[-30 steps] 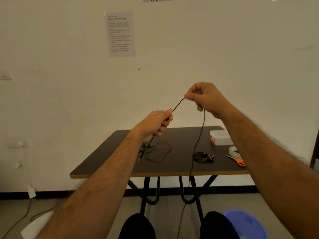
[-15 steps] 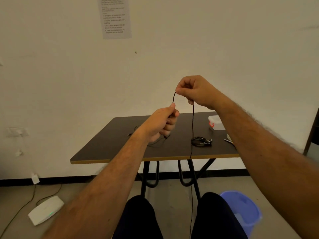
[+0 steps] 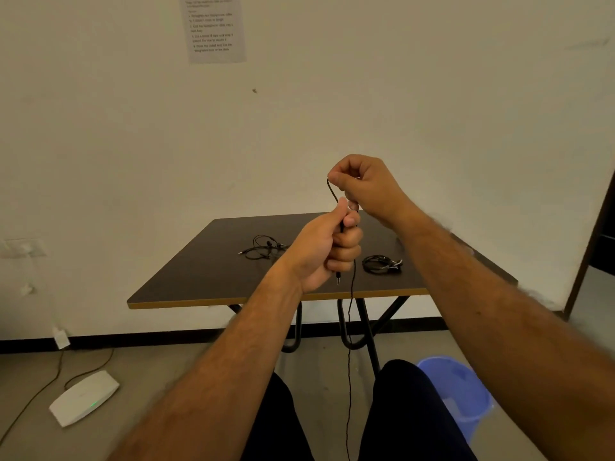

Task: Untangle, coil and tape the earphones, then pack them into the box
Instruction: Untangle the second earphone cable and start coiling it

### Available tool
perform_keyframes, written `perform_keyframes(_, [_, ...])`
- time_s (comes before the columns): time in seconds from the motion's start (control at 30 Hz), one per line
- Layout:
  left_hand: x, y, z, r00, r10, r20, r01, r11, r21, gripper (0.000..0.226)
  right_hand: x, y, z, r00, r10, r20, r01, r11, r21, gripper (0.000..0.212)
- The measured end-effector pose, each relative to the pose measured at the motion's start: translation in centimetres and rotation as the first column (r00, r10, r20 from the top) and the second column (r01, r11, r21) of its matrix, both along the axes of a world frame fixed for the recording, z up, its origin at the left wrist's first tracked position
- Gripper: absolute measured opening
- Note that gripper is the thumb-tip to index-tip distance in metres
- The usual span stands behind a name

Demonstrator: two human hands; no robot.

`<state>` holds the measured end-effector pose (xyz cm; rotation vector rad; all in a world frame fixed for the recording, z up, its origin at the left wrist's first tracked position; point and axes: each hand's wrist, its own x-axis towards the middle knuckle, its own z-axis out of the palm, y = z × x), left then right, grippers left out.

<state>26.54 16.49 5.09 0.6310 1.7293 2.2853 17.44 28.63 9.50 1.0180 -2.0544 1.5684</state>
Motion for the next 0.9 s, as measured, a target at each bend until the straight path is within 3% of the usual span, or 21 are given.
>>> perform_keyframes(0.3, [2.0, 0.1, -3.0, 0.999, 0.041, -0.015, -0.041, 0.999, 0.025, 0.040, 1.1, -0.5, -7.2, 0.981, -0.024, 0.191, 0.042, 0.995, -0.091, 0.020])
perform_keyframes(0.43, [3.3, -0.4, -4.2, 0.981, 0.158, -0.117, -0.160, 0.987, -0.005, 0.038, 3.9, -0.8, -12.1, 0.956, 0.049, 0.290, -0.049, 0.999, -0.009, 0.024])
perform_keyframes(0.57, [3.9, -0.8, -4.9, 0.967, 0.225, -0.119, -0.217, 0.973, 0.071, 0.039, 7.5, -1.0, -15.9, 0.882, 0.129, 0.452, -0.148, 0.989, 0.006, 0.020])
perform_keyframes(0.9, [4.0, -1.6, -5.9, 0.847, 0.434, -0.306, -0.477, 0.875, -0.079, 0.039, 13.5, -0.6, -17.7, 0.901, 0.084, 0.426, -0.179, 0.966, 0.188, 0.017])
